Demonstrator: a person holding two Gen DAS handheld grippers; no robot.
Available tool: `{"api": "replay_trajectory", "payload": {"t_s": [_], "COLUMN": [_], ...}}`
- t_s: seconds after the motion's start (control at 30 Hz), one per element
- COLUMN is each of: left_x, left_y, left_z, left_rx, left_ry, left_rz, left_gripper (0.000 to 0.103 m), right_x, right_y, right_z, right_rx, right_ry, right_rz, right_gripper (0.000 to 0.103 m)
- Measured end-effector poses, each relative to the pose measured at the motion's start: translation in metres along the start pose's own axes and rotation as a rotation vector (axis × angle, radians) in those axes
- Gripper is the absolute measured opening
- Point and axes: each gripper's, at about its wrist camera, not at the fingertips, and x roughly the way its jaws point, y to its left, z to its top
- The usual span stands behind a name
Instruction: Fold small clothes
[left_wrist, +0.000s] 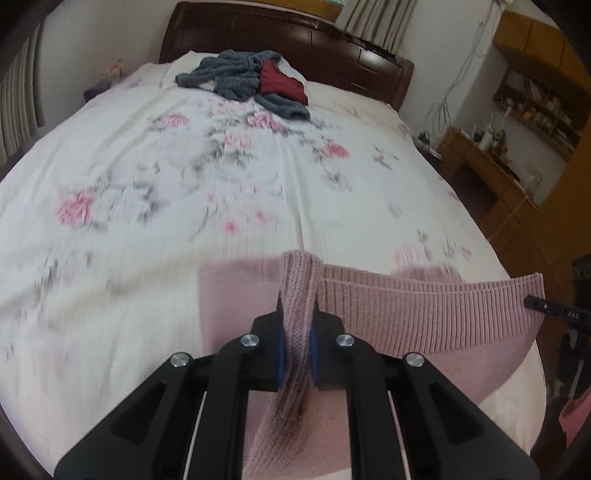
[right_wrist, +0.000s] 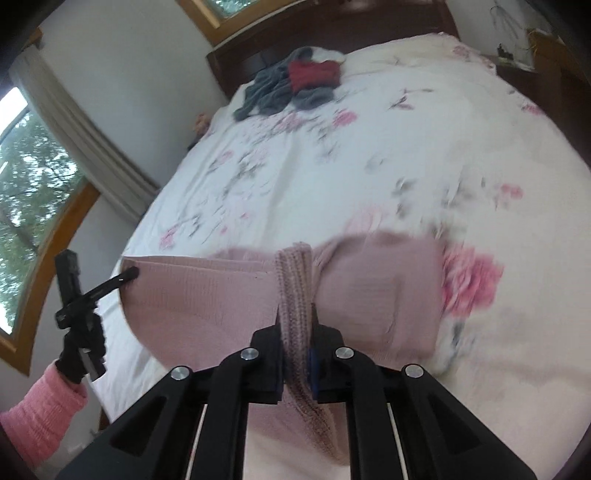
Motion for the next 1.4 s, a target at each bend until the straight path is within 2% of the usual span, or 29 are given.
{"api": "replay_trajectory", "payload": {"t_s": [0.1,0.2,0.4,0.57,0.6,0.67,0.7,0.77,0.8,0.83,1.0,1.1,1.23,1.33,1.37,1.4], "left_x": [0.031,0.069,0.134,0.167,0.171,0.179,0.181,0.179,0.174,0.167,0.124,0.094,0.068,0.064,0.065,0.066], "left_y": [-0.003,0.001,0.018,0.03,0.033,0.041,0.045,0.054,0.058,0.064,0.085,0.078,0.047,0.023,0.016,0.011], "left_z": [0.025,0.033,0.023,0.012,0.01,0.007,0.005,0.004,0.003,0.004,-0.002,-0.015,-0.046,-0.074,-0.083,-0.089], "left_rx": [0.018,0.006,-0.042,-0.051,-0.052,-0.061,-0.072,-0.091,-0.105,-0.126,-0.183,-0.145,-0.07,-0.033,-0.023,-0.016], "left_ry": [0.003,0.051,0.142,0.186,0.198,0.22,0.224,0.222,0.213,0.198,0.137,0.106,0.145,0.198,0.214,0.226], "left_rz": [0.044,0.085,0.138,0.184,0.191,0.206,0.209,0.221,0.214,0.215,0.235,0.241,0.177,0.128,0.116,0.111], "left_gripper": [0.008,0.008,0.008,0.009,0.012,0.015,0.018,0.024,0.031,0.034,0.035,0.035,0.04,0.043,0.044,0.045], "right_x": [0.023,0.057,0.127,0.152,0.156,0.159,0.158,0.152,0.145,0.139,0.094,0.073,0.058,0.066,0.069,0.07], "right_y": [-0.013,-0.028,-0.059,-0.077,-0.082,-0.088,-0.09,-0.091,-0.092,-0.092,-0.093,-0.087,-0.073,-0.067,-0.065,-0.065], "right_z": [0.026,0.041,0.042,0.039,0.038,0.036,0.035,0.031,0.028,0.026,-0.003,-0.036,-0.082,-0.111,-0.119,-0.122], "right_rx": [0.022,0.06,0.11,0.132,0.139,0.154,0.158,0.163,0.168,0.17,0.199,0.193,0.18,0.179,0.168,0.17], "right_ry": [0.013,0.049,0.133,0.161,0.165,0.167,0.165,0.162,0.149,0.142,0.127,0.166,0.218,0.298,0.32,0.323], "right_rz": [-0.042,-0.085,-0.162,-0.21,-0.219,-0.223,-0.225,-0.23,-0.225,-0.222,-0.156,-0.126,-0.078,-0.114,-0.127,-0.127], "right_gripper": [0.01,0.01,0.01,0.01,0.01,0.014,0.021,0.03,0.032,0.033,0.04,0.044,0.044,0.044,0.042,0.029]}}
